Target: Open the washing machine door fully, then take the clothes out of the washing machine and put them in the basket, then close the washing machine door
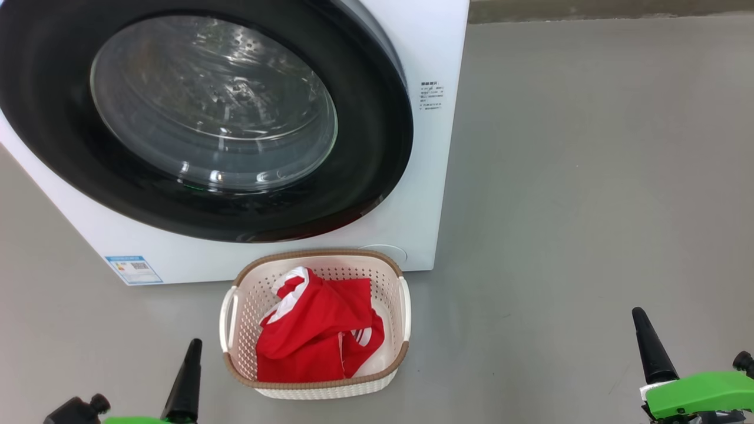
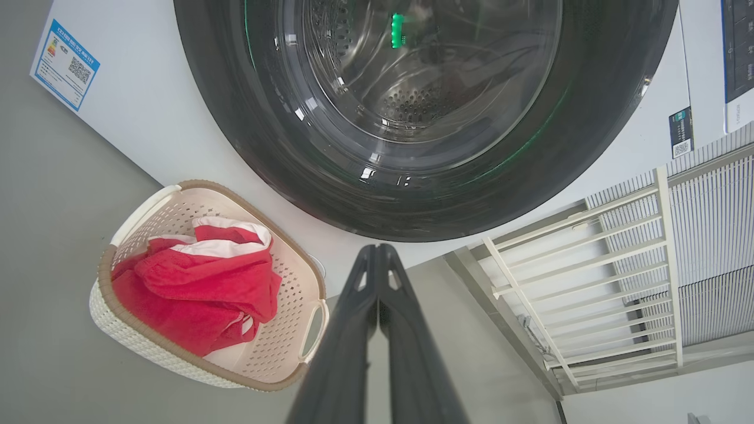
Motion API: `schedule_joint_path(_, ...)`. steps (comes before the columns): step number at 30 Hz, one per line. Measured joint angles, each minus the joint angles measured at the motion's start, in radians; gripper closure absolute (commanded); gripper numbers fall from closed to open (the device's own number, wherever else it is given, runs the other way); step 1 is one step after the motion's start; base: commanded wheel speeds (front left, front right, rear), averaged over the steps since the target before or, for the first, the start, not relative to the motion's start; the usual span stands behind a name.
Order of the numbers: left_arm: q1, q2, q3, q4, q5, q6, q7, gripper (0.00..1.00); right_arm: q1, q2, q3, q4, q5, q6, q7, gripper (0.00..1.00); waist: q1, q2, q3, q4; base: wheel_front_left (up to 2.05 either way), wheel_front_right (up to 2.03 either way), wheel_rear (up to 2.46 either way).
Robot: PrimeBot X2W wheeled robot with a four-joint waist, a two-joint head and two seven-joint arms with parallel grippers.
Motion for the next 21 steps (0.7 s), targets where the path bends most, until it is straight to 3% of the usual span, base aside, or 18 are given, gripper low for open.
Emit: schedule_joint_path(21,-0.009,-0.004,0.021,-0.004,-0.212,0.000,0.058,1.00,-0.025,0.005,-0.004,-0.004,0.186,0.000,0.062,1.00,0.0000,0.0000,-0.017,-0.011,0.00,0.00,0.00)
